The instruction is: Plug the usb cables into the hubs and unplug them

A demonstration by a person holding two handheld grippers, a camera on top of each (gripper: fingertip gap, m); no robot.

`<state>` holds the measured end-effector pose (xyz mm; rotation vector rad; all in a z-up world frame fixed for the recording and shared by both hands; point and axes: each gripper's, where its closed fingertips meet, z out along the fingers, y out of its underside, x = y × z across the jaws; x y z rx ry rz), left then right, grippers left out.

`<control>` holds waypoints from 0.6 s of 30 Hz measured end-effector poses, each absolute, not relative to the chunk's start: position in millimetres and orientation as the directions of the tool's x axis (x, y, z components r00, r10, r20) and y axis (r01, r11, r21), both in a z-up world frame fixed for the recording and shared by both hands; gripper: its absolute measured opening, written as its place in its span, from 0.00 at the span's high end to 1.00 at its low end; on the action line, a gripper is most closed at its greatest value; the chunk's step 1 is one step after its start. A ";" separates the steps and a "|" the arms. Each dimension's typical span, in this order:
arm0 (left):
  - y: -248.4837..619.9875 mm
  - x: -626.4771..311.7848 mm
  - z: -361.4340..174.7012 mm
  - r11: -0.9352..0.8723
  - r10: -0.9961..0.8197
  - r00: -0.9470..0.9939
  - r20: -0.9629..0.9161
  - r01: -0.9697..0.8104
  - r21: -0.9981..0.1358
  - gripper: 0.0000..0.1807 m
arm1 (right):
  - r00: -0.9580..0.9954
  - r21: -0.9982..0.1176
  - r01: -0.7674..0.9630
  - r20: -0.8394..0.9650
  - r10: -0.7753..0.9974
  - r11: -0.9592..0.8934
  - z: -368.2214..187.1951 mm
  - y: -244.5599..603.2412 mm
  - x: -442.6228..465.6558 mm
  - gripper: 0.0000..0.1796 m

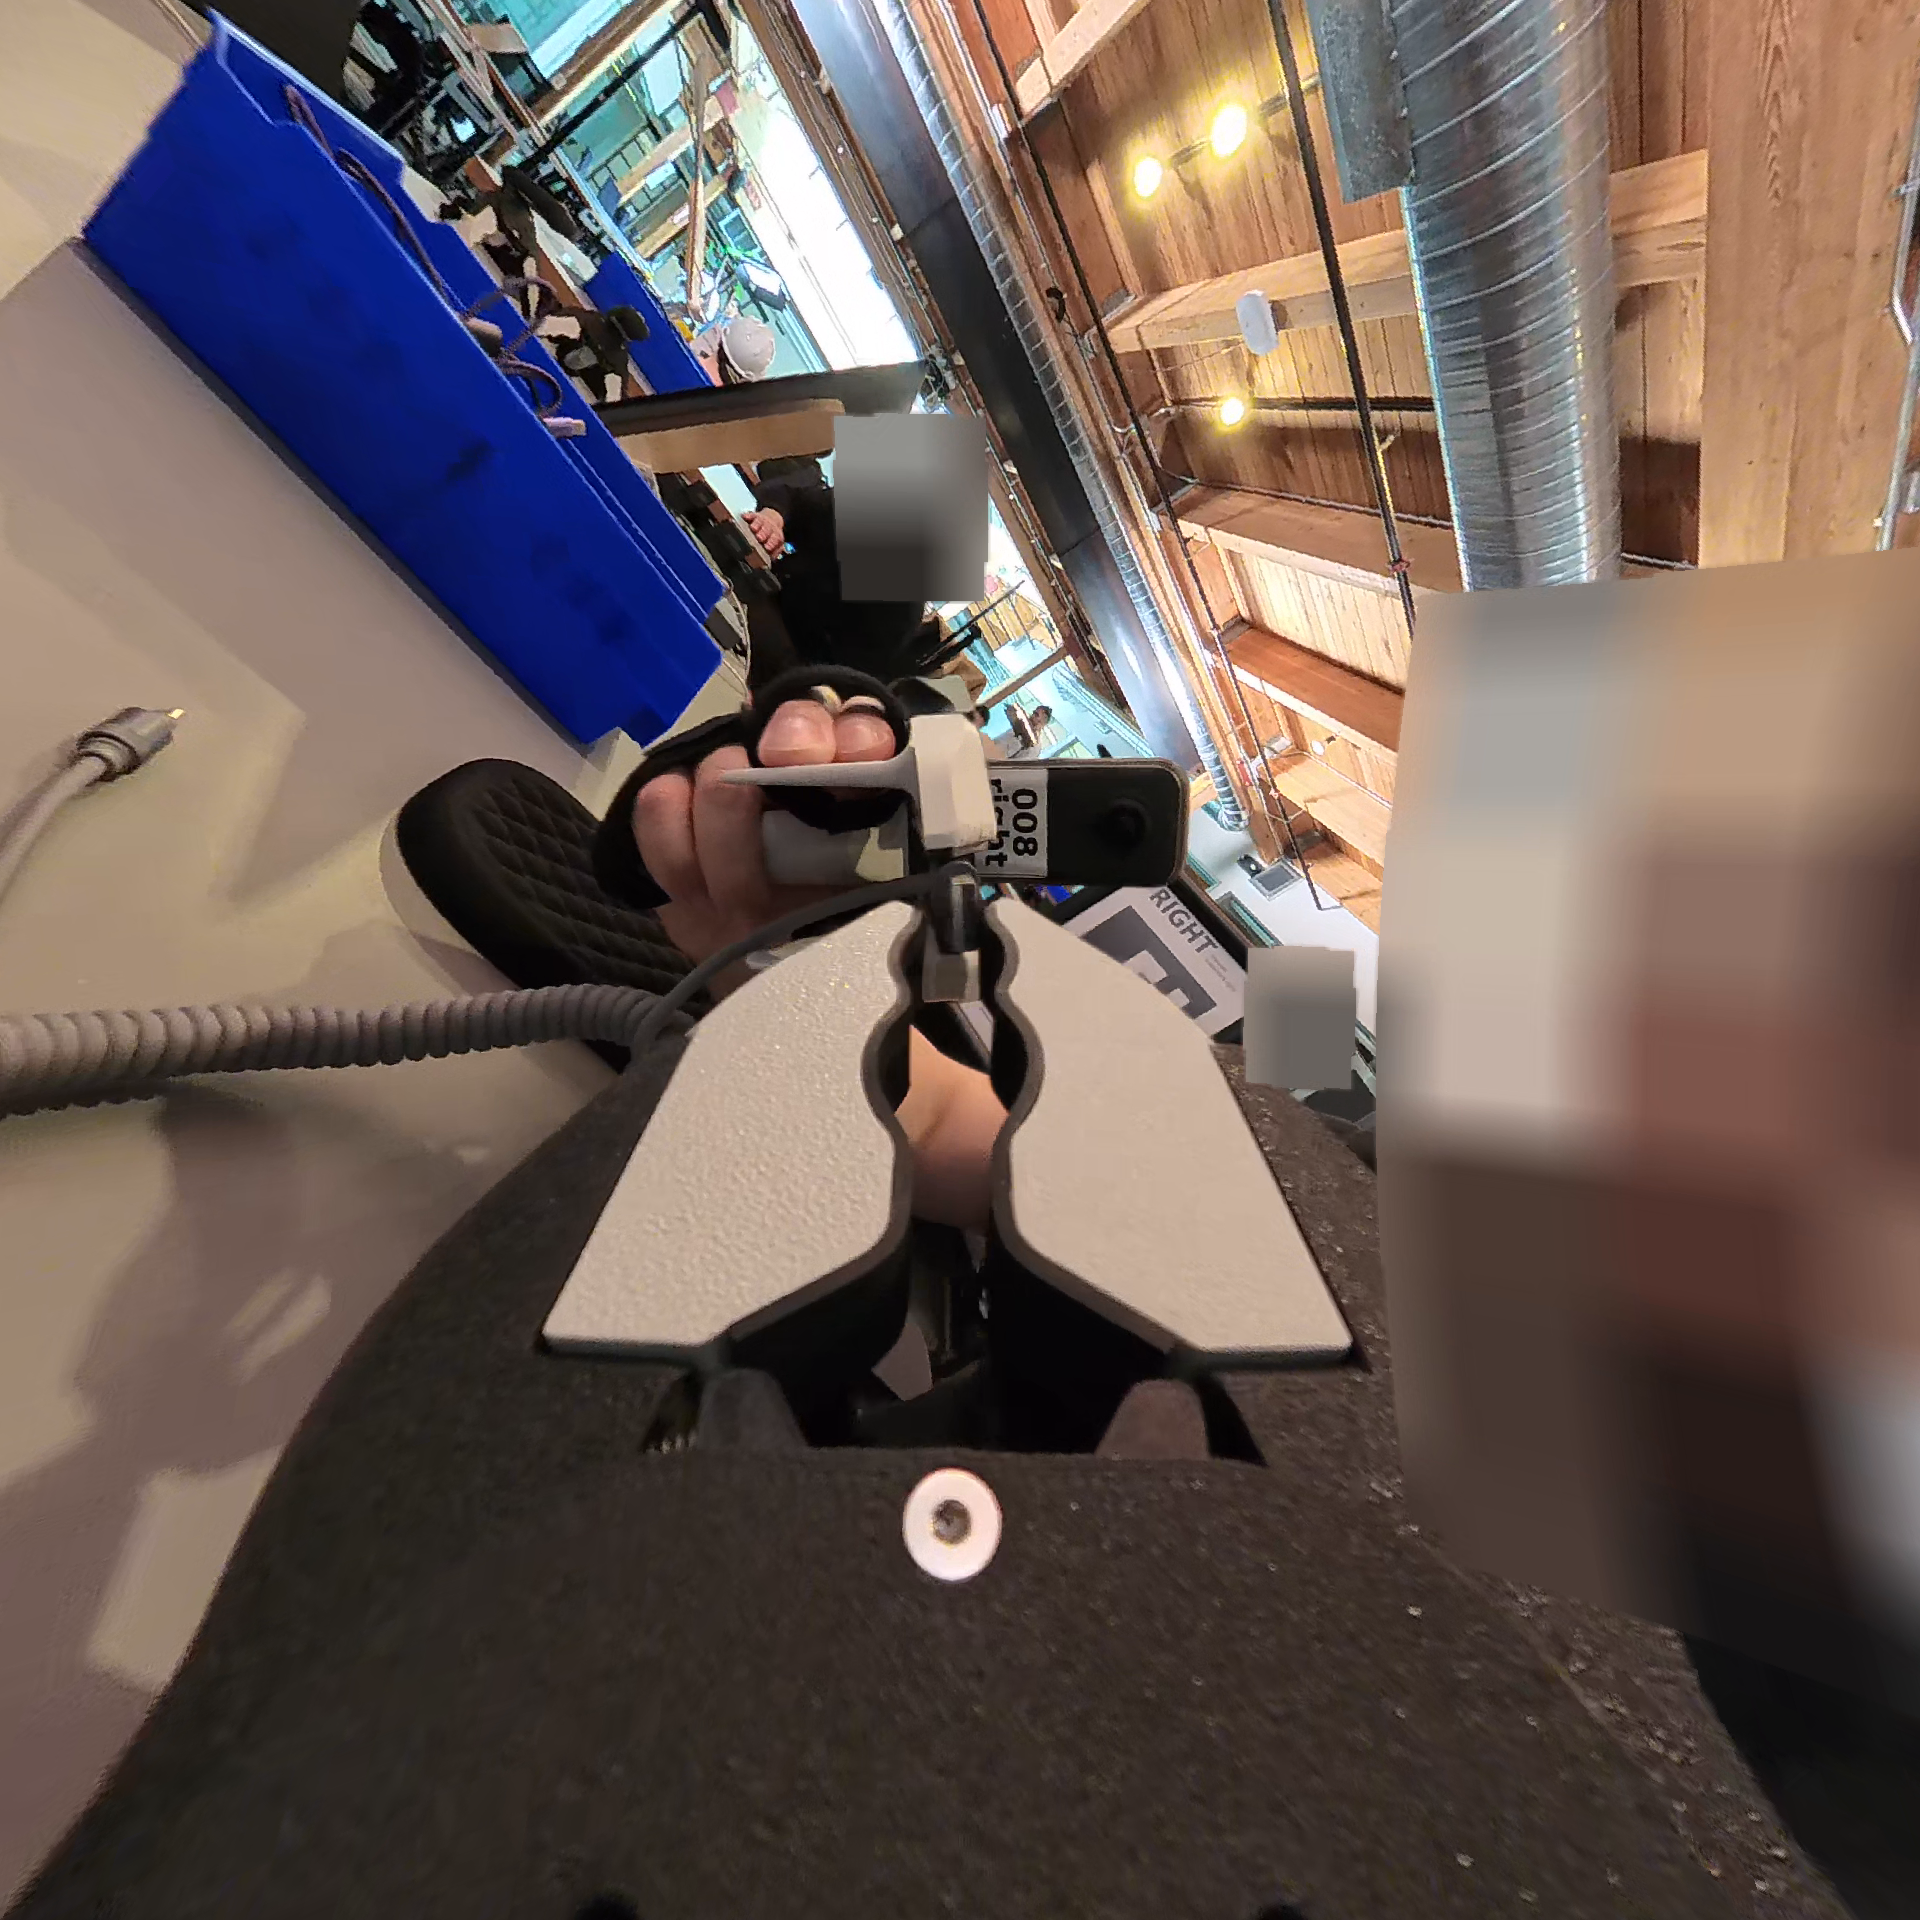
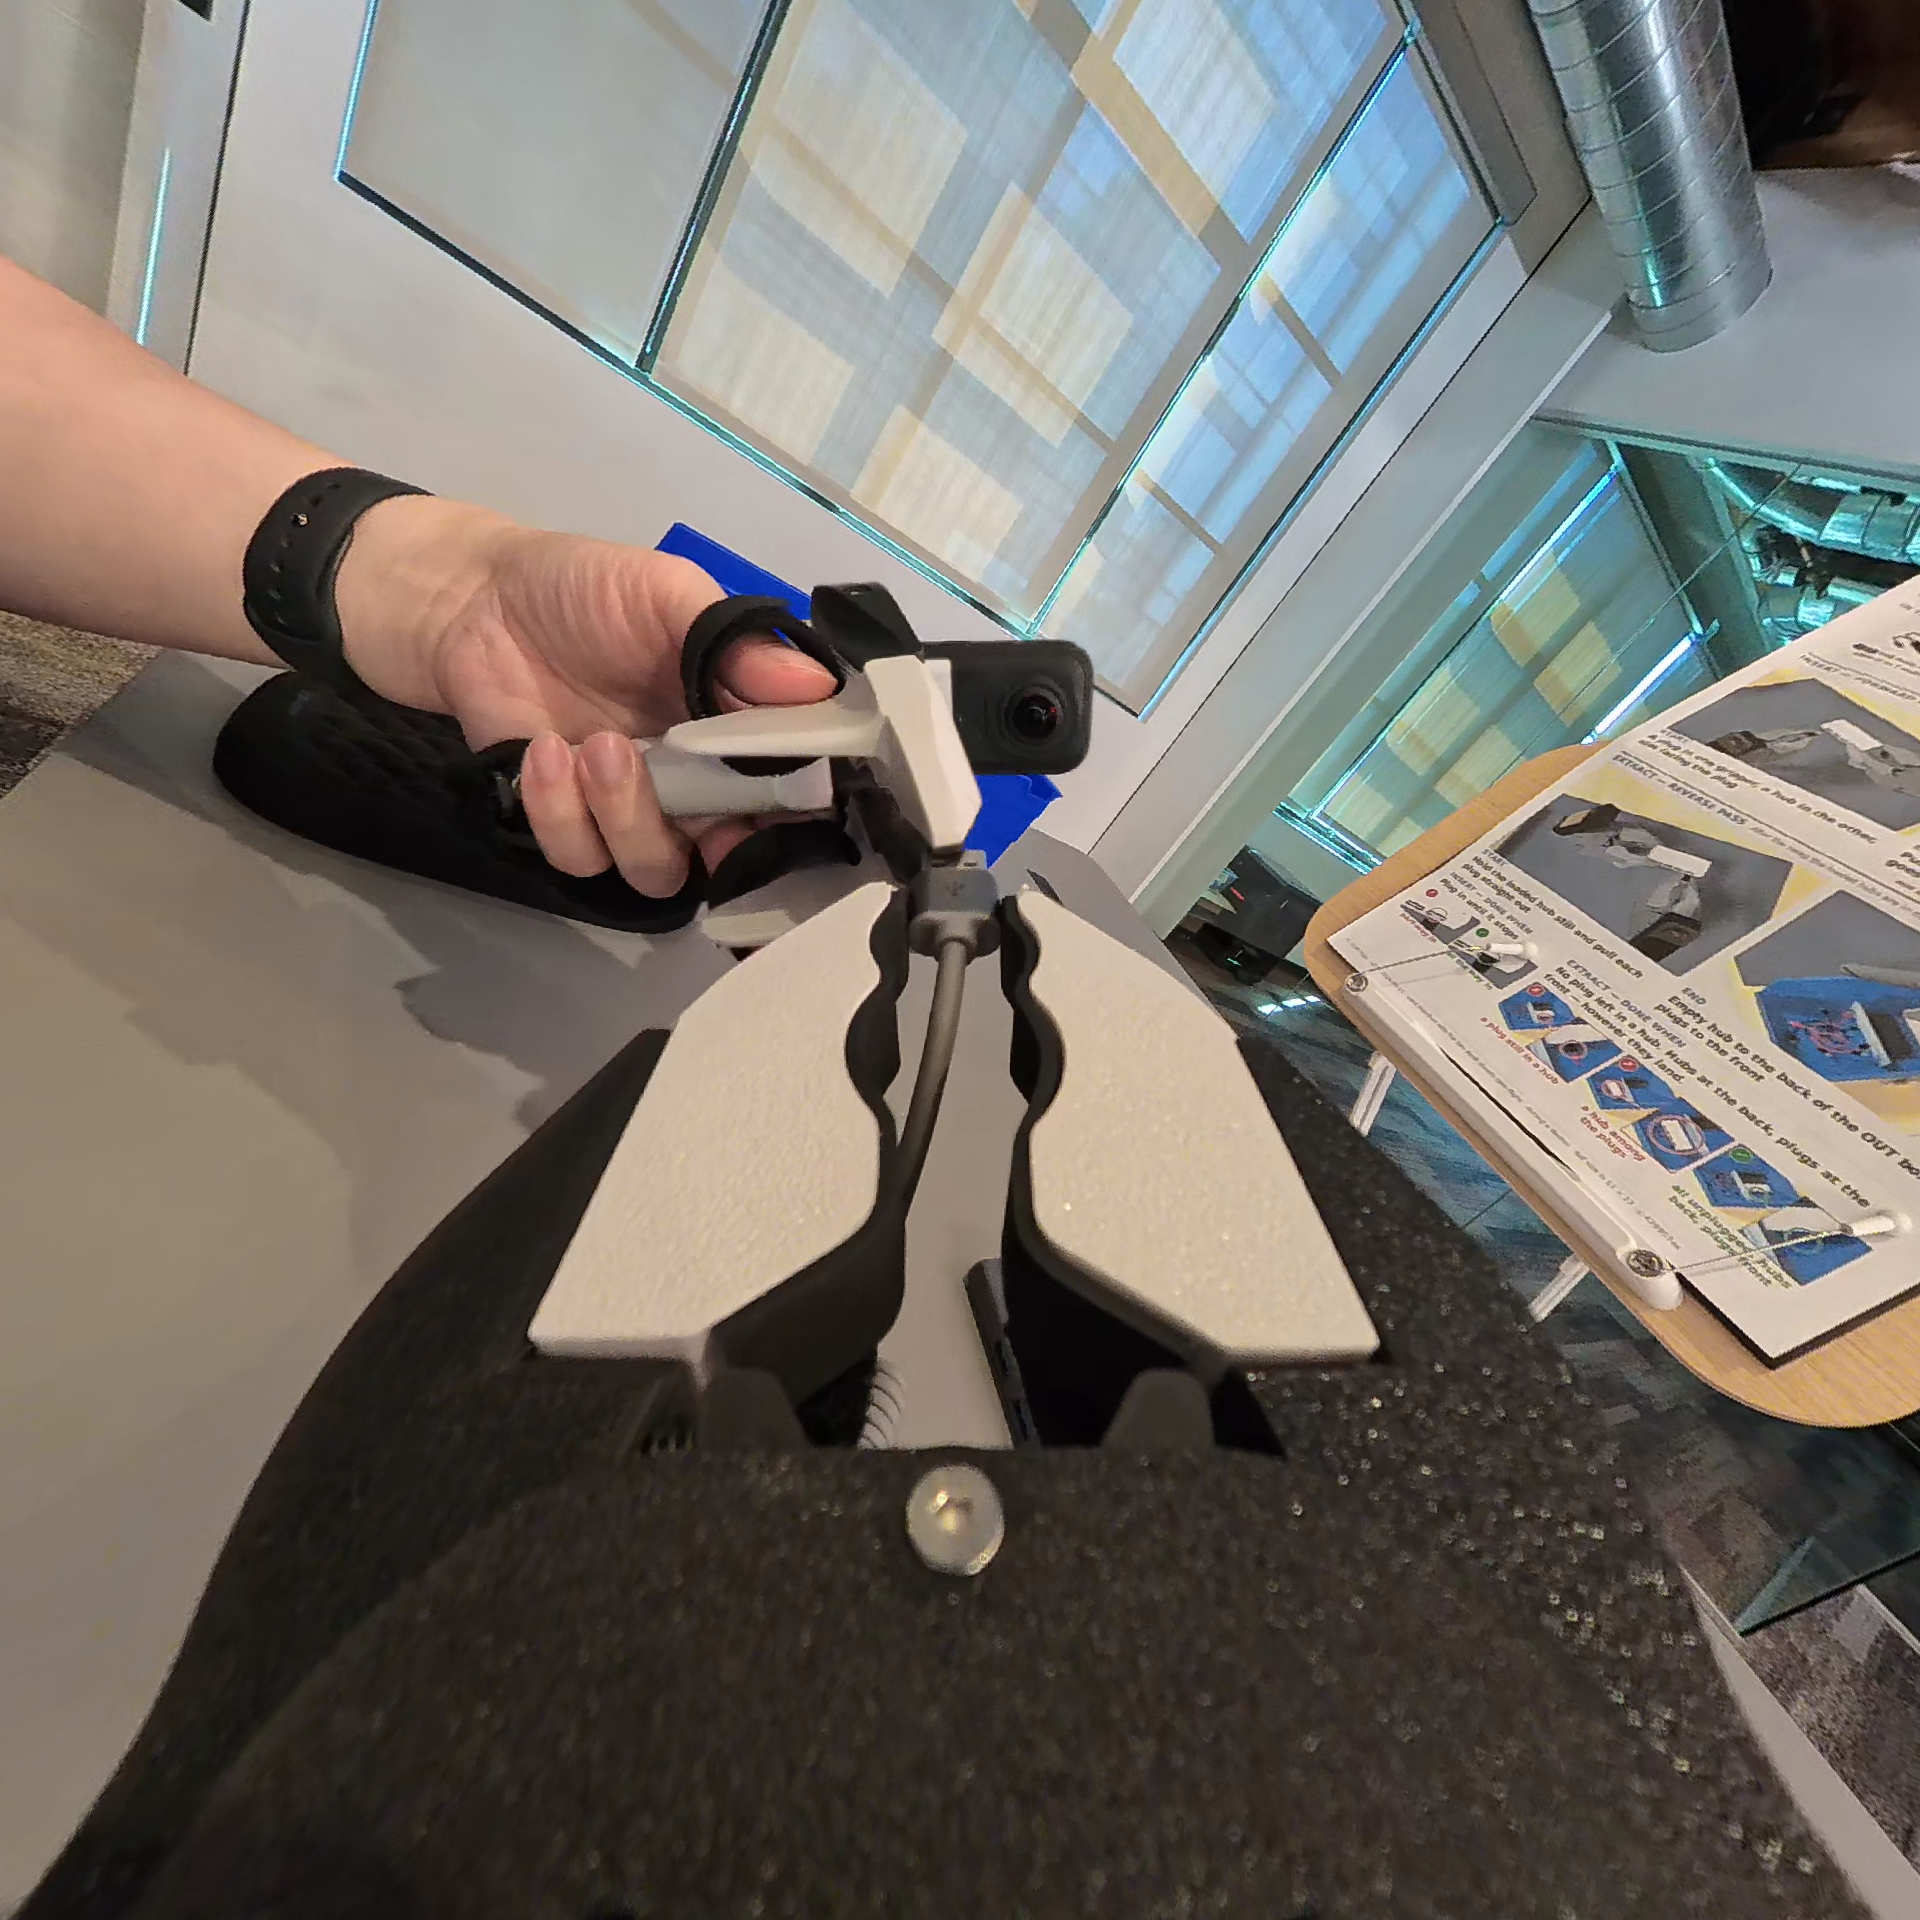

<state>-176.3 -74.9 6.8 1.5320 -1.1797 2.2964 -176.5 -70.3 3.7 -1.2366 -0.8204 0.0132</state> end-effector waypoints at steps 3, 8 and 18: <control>-55.1 -176.5 3.0 -0.722 -0.325 -0.449 0.832 -0.450 -0.525 0.92 | 0.724 -0.837 0.420 0.543 0.426 0.351 1.5 -69.5 -172.7 0.91; 3.2 -169.7 -48.6 -0.522 -0.713 -0.275 0.644 -0.404 -0.751 0.91 | 0.764 -0.853 0.410 0.515 0.389 0.322 4.1 -66.9 -157.1 0.91; 47.5 -121.6 -118.4 0.097 -0.954 -0.290 0.074 -0.534 -0.840 0.77 | 0.835 -0.890 0.360 0.441 0.329 0.280 7.0 -68.3 -122.3 0.91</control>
